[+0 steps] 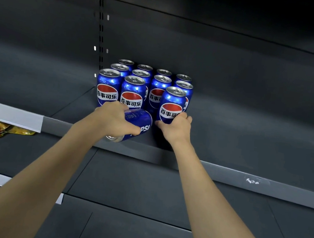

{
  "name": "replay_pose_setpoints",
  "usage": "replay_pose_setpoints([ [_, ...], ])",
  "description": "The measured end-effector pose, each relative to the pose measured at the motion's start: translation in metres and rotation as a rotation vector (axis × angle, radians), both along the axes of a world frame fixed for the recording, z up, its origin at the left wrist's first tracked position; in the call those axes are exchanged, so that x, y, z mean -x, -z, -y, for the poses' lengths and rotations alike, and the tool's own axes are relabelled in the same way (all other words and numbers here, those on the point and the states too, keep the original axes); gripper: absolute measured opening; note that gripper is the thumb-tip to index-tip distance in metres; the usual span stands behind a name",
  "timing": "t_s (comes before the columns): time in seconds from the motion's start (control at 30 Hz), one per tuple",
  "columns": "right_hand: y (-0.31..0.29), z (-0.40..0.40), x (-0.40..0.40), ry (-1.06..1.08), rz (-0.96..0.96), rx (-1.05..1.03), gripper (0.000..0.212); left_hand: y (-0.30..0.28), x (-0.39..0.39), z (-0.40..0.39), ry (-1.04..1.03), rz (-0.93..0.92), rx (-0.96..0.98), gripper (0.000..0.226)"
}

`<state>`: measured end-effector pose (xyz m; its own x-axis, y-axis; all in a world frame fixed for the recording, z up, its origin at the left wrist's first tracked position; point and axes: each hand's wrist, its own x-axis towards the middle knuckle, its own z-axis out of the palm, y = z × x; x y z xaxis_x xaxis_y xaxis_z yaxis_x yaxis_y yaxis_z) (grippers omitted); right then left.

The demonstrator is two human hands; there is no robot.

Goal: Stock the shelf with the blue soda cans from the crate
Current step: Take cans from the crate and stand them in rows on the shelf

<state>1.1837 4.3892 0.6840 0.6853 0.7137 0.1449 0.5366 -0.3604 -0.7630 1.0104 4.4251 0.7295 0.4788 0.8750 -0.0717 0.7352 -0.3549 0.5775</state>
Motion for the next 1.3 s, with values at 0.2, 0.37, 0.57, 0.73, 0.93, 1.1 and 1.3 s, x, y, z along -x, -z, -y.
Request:
replay_pose_setpoints([
  [0.2, -0.004, -0.009, 0.007, -0.057, -0.038, 0.064, 0.079, -0.005, 0.016, -0.006, -0.016, -0.039, -0.009, 0.052],
  [0.37, -0.003, -0.017, 0.019, -0.09, -0.026, 0.077, 0.069, -0.006, 0.028, -0.008, -0.031, -0.042, -0.047, 0.051],
  [0.57, 0.004, -0.023, 0.029, -0.075, -0.016, 0.067, 0.072, -0.005, 0.033, -0.006, -0.023, -0.013, -0.052, 0.053],
  [0.73, 0.004, -0.022, 0.029, -0.074, -0.025, 0.054, 0.072, -0.006, 0.035, -0.004, -0.026, -0.002, -0.041, 0.055],
  [0.93, 0.005, -0.016, 0.031, -0.052, -0.052, 0.016, 0.078, -0.002, 0.037, 0.005, -0.027, 0.094, -0.027, 0.044],
  [1.1, 0.006, -0.002, 0.029, -0.018, -0.026, -0.049, 0.079, 0.003, 0.034, 0.021, -0.039, 0.277, 0.017, 0.034],
  [1.3, 0.003, 0.025, 0.009, 0.002, 0.052, -0.062, 0.057, 0.021, 0.004, 0.047, 0.025, 0.259, -0.314, 0.064],
])
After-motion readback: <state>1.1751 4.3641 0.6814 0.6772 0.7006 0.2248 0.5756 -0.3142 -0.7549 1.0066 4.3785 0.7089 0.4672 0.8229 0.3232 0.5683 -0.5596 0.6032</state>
